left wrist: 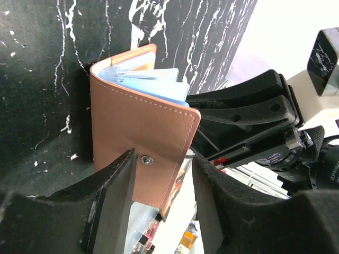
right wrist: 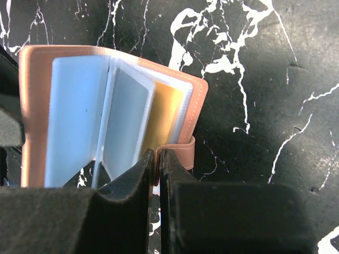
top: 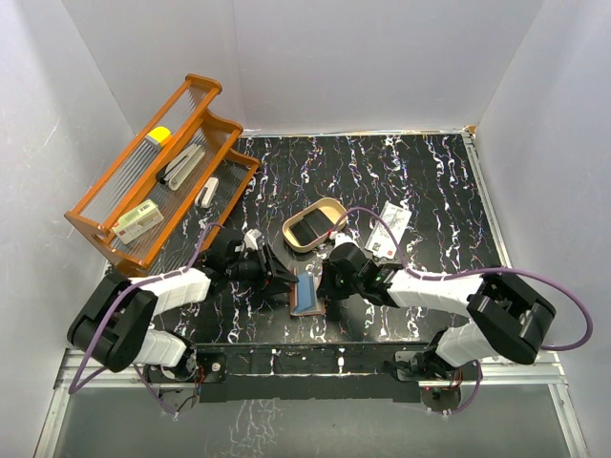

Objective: Put the credit cards into the card holder
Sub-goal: Close the card holder at the center of the board.

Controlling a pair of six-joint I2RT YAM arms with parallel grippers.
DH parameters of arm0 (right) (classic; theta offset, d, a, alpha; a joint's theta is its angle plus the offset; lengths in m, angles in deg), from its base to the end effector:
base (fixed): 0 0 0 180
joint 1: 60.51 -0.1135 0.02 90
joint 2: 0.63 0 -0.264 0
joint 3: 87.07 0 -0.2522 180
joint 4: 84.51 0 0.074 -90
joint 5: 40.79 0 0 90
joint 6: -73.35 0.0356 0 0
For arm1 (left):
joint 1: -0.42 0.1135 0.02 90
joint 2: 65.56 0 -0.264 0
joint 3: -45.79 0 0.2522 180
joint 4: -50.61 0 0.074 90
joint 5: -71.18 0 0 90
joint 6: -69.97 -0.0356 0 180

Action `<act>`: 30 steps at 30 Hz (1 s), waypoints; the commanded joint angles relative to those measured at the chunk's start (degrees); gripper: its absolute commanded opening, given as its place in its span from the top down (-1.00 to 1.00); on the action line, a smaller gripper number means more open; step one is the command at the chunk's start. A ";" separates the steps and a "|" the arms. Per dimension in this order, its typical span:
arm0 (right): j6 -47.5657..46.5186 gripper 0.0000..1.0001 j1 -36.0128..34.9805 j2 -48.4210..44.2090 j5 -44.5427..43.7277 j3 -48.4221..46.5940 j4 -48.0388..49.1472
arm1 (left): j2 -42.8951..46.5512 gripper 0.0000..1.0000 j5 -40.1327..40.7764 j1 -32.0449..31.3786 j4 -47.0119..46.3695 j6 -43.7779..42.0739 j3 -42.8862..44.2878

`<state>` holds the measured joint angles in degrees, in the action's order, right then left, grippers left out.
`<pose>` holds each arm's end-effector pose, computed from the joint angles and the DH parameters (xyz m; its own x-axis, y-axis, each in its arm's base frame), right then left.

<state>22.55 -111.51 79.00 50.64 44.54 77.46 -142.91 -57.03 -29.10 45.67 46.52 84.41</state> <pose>0.1627 0.2023 0.1593 -0.8671 -0.0667 -0.4937 -0.3086 0.8499 0.4271 0.2012 -0.1392 0.1566 -0.9582 -0.2859 -0.0151 -0.1119 0.4227 -0.8993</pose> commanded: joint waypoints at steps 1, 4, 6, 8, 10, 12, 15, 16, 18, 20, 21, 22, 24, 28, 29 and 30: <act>1.22 1.00 -0.32 -2.98 -2.09 2.03 3.70 | -2.38 0.07 -1.41 -0.65 -1.43 -1.28 1.95; 2.43 1.00 -0.32 -4.94 -2.97 3.66 4.92 | -3.97 0.07 -0.87 -0.83 -1.10 -2.34 2.50; 3.02 1.00 -0.28 -5.99 -3.40 4.39 5.46 | -5.17 0.10 -0.62 -0.94 -1.40 -2.63 2.64; 3.53 1.00 -0.32 -6.87 -3.51 5.06 5.95 | -6.62 0.13 -1.15 -1.15 -2.69 -2.30 2.63; 3.80 1.00 -0.32 -7.31 -3.65 5.63 6.76 | -8.08 0.15 -1.62 -1.53 -4.25 -1.92 2.70; 3.90 1.00 -0.32 -7.28 -3.64 5.95 7.22 | -8.96 0.12 -1.51 -1.96 -4.36 -2.07 3.12; 4.06 1.00 -0.32 -6.98 -3.31 6.15 7.66 | -9.78 0.06 -1.23 -2.49 -3.85 -2.90 3.94; 4.20 1.00 -0.32 -6.89 -3.21 6.16 7.77 | -10.00 0.06 -1.31 -2.55 -3.99 -2.95 4.08; 4.30 1.00 -0.32 -6.97 -3.10 6.24 8.04 | -10.41 0.06 -1.26 -2.81 -4.03 -3.18 4.32; 4.35 1.00 -0.32 -7.17 -3.22 6.37 8.14 | -10.99 0.06 -1.01 -2.88 -3.62 -3.37 4.56; 4.34 1.00 -0.32 -7.46 -3.32 6.41 8.14 | -11.31 0.10 -0.84 -2.90 -3.17 -3.62 4.68; 4.51 1.00 -0.32 -7.62 -3.43 6.50 8.07 | -11.67 0.16 -0.60 -2.98 -2.80 -3.82 4.75; 4.92 1.00 -0.32 -8.31 -3.71 6.79 8.14 | -12.41 0.27 -0.33 -2.97 -1.76 -4.24 5.07; 5.41 0.96 -0.32 -9.54 -4.39 7.34 8.06 | -13.33 0.38 1.43 -3.28 2.13 -6.04 6.06; 5.47 0.95 -0.32 -9.72 -4.41 7.38 7.99 | -13.47 0.40 2.07 -3.43 3.62 -6.73 6.55; 5.49 0.94 -0.32 -9.90 -4.56 7.39 7.89 | -13.60 0.43 2.66 -3.55 5.06 -7.64 7.07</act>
<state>27.20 -111.49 71.14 47.42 51.25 82.44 -156.09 -57.58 -31.87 44.01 42.78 89.16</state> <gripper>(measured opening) 0.055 0.307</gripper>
